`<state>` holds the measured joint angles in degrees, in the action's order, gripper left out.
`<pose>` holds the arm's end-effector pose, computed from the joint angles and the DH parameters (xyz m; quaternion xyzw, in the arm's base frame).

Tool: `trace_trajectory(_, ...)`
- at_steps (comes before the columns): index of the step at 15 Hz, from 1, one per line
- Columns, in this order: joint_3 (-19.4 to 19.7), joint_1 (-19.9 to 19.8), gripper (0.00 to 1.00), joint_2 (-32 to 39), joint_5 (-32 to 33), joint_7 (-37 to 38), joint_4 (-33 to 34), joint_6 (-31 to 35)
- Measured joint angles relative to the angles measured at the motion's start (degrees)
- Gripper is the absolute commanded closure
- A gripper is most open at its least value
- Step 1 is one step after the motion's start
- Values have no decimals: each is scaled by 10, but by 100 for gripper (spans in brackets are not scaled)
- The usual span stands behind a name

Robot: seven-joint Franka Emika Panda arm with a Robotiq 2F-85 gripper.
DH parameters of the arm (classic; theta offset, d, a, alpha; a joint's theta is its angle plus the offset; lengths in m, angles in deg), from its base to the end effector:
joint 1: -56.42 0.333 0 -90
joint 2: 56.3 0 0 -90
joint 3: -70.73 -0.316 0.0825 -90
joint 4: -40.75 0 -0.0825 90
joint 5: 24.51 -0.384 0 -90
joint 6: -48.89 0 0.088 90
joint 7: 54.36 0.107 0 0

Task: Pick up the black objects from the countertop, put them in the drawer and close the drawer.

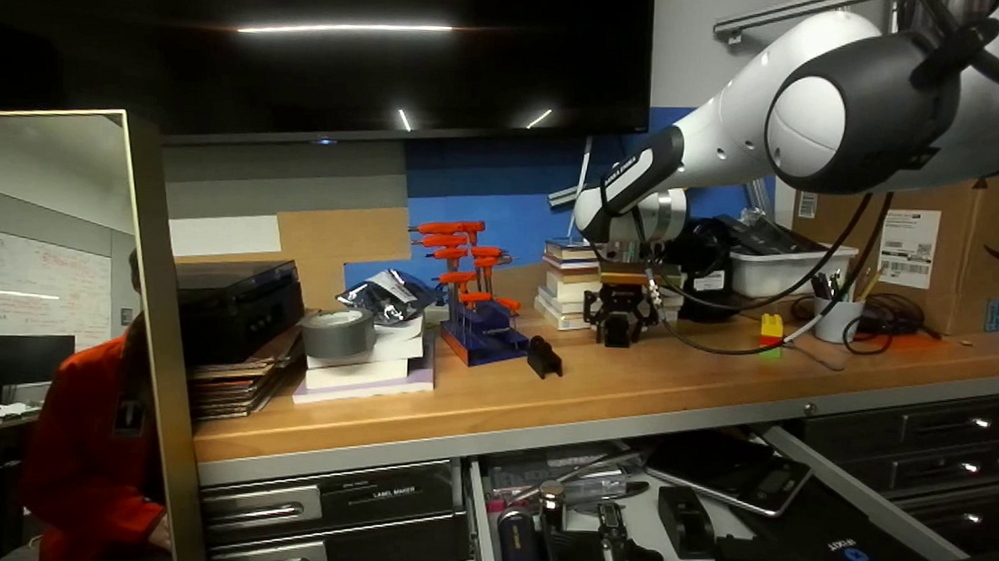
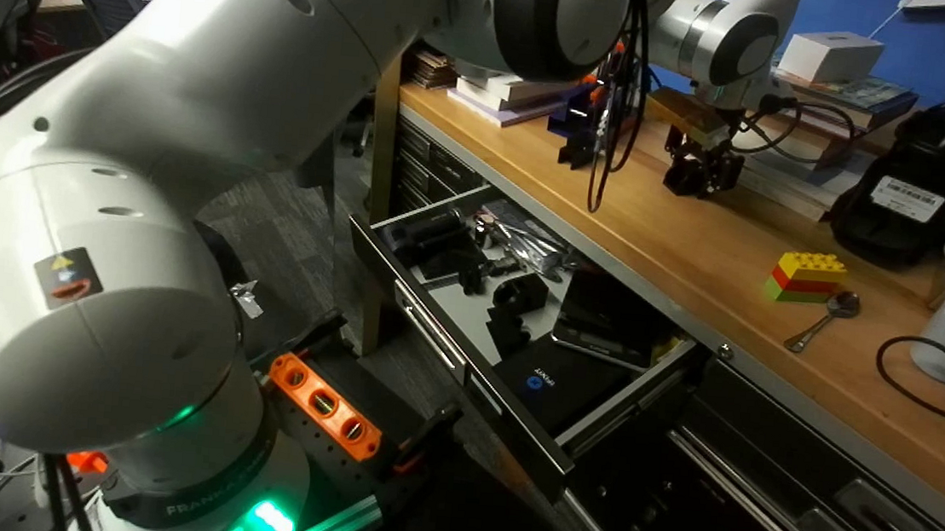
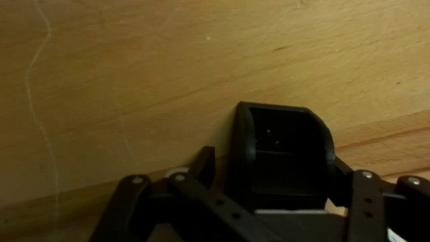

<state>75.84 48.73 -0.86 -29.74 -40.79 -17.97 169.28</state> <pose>0.7769 -0.1458 0.2671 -0.9722 0.2274 -0.0558 0.0054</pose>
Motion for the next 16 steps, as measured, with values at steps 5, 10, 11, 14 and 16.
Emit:
trace_trajectory(5,4,5,74,16,7,24,44,-33)
trace_trajectory(10,34,35,74,13,56,63,51,-103)
trace_trajectory(11,36,40,74,11,60,64,50,-118)
trace_trajectory(14,34,52,74,-10,62,61,22,-139)
trace_trajectory(16,30,61,74,-36,62,61,-21,-138)
